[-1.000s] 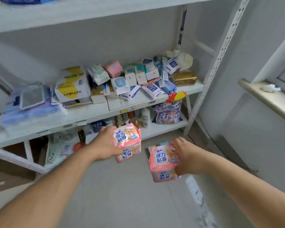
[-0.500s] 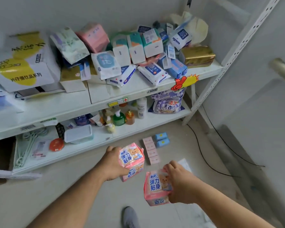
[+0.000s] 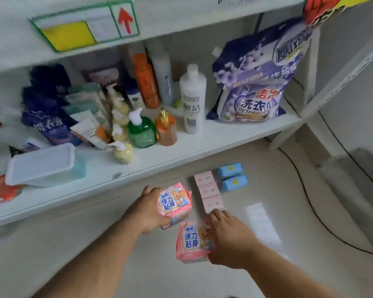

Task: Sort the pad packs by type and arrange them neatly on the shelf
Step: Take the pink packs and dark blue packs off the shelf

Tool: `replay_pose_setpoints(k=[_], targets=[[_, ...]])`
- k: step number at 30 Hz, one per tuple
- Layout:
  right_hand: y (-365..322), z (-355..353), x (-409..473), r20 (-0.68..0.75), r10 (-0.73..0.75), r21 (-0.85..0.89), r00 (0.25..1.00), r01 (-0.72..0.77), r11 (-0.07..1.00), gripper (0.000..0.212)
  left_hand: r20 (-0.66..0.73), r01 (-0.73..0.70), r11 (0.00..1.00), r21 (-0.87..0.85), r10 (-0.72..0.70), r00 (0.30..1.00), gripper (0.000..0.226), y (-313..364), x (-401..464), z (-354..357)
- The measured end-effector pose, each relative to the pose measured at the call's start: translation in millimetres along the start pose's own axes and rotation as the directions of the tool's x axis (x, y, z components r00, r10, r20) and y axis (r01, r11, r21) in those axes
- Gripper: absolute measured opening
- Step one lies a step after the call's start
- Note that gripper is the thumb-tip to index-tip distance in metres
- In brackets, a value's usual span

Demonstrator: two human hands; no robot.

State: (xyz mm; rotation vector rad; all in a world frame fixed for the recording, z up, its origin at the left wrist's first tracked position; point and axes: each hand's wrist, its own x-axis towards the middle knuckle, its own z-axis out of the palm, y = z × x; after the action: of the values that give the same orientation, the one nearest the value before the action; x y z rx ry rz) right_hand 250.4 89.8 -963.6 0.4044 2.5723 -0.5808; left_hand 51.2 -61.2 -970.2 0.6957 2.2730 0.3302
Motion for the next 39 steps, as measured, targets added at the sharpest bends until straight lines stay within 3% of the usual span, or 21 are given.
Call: replay_pose_setpoints(k=[5,12,16,22,24,27,31,35,39], targets=[[34,80,92,-0.045,-0.027,0.077,0.999,0.03,0.997,0.066,0.018,-0.051,0.998,-0.042,0.052,0.998,0.096,-55,111,70],[67,156,186,-0.13,-0.021,0.107,0.991,0.035,0.994,0.066,-0.005,-0.119,0.992,-0.034,0.119,0.993,0.077,-94,212,139],[76,177,209,-0.13,0.002,0.111,0.992,0.012,0.994,0.075,-0.015,-0.12,0.991,-0.052,0.119,0.993,0.092,-102,238,152],[80,187,222,-0.143,0.03,0.079,0.989,-0.019,0.997,0.09,0.046,-0.117,0.99,-0.074,0.121,0.992,0.102,-97,243,154],[81,189,223,-0.137,0.055,0.071,0.989,-0.045,0.996,0.09,0.063,-0.119,0.988,-0.1,0.125,0.99,0.093,-99,241,152],[80,191,223,-0.137,0.098,0.064,0.986,-0.09,0.994,0.089,0.042,-0.112,0.975,-0.193,0.123,0.992,0.058,-97,233,149],[79,189,221,-0.168,0.11,-0.037,0.98,-0.118,0.992,0.09,0.012,-0.119,0.956,-0.267,0.127,0.992,0.065,-96,223,149],[80,186,207,-0.139,0.151,-0.114,0.979,-0.167,0.979,0.096,-0.004,-0.072,0.972,-0.223,0.073,0.997,0.073,-90,207,143],[72,156,170,-0.073,0.186,-0.137,0.98,-0.194,0.971,0.084,0.017,-0.045,0.999,-0.01,0.045,0.999,0.079,-66,158,116]])
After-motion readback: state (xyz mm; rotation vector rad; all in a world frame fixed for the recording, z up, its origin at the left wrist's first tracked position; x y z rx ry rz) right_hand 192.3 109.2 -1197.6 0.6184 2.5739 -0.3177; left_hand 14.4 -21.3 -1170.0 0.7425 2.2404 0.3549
